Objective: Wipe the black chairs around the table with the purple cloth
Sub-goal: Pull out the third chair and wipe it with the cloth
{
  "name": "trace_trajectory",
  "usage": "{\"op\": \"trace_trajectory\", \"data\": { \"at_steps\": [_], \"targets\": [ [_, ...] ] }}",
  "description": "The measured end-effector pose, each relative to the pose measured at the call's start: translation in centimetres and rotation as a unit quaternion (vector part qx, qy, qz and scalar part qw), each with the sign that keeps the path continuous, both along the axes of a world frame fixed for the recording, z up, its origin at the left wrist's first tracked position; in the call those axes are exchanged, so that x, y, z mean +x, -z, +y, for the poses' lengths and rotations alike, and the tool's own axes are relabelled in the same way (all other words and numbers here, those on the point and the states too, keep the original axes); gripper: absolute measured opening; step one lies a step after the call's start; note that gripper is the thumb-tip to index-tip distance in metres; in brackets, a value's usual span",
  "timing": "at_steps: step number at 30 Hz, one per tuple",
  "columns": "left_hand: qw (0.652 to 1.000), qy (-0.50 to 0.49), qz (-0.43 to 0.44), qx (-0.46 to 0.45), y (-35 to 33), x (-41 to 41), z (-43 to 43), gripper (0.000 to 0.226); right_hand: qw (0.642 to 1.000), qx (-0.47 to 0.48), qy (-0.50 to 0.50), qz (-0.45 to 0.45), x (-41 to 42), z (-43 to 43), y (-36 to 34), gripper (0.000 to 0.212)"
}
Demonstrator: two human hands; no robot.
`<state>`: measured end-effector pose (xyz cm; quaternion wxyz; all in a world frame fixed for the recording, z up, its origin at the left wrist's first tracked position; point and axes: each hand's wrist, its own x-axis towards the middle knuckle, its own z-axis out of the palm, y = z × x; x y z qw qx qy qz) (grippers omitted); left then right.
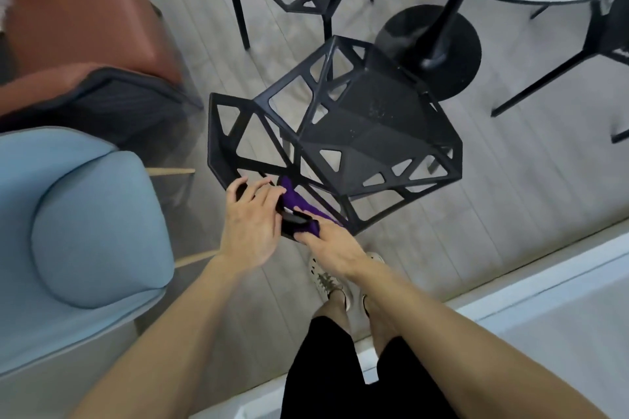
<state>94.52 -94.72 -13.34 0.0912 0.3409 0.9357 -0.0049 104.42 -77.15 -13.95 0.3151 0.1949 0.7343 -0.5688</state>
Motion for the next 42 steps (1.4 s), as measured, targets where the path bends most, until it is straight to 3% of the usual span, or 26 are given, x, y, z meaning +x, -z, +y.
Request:
{"op": "trace_trajectory", "data": {
  "at_steps": [2,7,11,14,16,19,22,24,27,30,34,38,40,42],
  "targets": [
    [1.000,0.001,0.007,-0.007,0.0,0.0,0.2,0.040,0.999,0.000,-0.002,-0.035,0.7,1.8,0.2,0.029],
    [1.000,-0.006,0.014,-0.018,-0.1,-0.1,0.5,0.045,0.993,0.072,-0.023,-0.089,1.4,4.5,0.6,0.042],
    [1.000,0.001,0.023,0.009,0.3,-0.3,0.2,0.043,1.000,0.012,-0.003,0.010,-0.7,0.2,-1.8,0.020],
    [1.000,0.000,0.017,0.010,0.2,-0.5,0.2,0.046,0.999,0.004,-0.009,0.036,1.0,1.5,-1.9,0.031],
    [1.000,-0.001,0.016,-0.005,0.1,-0.5,0.3,0.048,0.999,0.026,-0.022,0.013,3.2,3.9,-1.0,0.035],
    [1.000,-0.008,0.023,-0.009,0.0,-0.5,0.5,0.046,0.997,0.048,-0.003,-0.052,5.3,4.9,0.1,0.021],
    [1.000,-0.009,0.021,-0.010,0.0,-0.4,0.5,0.047,1.000,0.022,0.002,-0.009,3.9,1.9,-0.6,0.064],
    [1.000,-0.006,0.018,-0.010,-0.2,-0.4,0.4,0.048,1.000,0.000,0.004,0.025,2.9,0.6,-0.9,0.065],
    [1.000,-0.004,0.027,0.003,-0.2,-0.3,0.5,0.043,1.000,-0.001,-0.012,0.027,4.0,3.0,0.4,0.057],
    [0.998,-0.036,0.043,0.018,0.1,-0.1,1.2,0.035,0.997,0.060,-0.011,-0.041,6.0,6.4,2.1,0.024],
    [0.997,-0.068,0.035,-0.028,0.1,-0.4,2.2,0.039,0.975,0.007,0.190,-0.117,5.1,6.8,2.7,0.027],
    [0.989,-0.038,0.013,-0.140,0.2,-1.2,2.7,0.055,0.908,-0.077,0.405,-0.077,3.5,6.6,1.6,0.024],
    [0.982,-0.016,-0.011,-0.187,0.3,-1.4,3.1,0.061,0.894,-0.090,0.435,-0.053,3.5,6.7,1.6,0.021],
    [0.980,0.007,-0.017,-0.196,0.2,-1.7,3.0,0.066,0.913,-0.063,0.401,-0.036,2.8,6.6,2.2,0.039]
  ]
}}
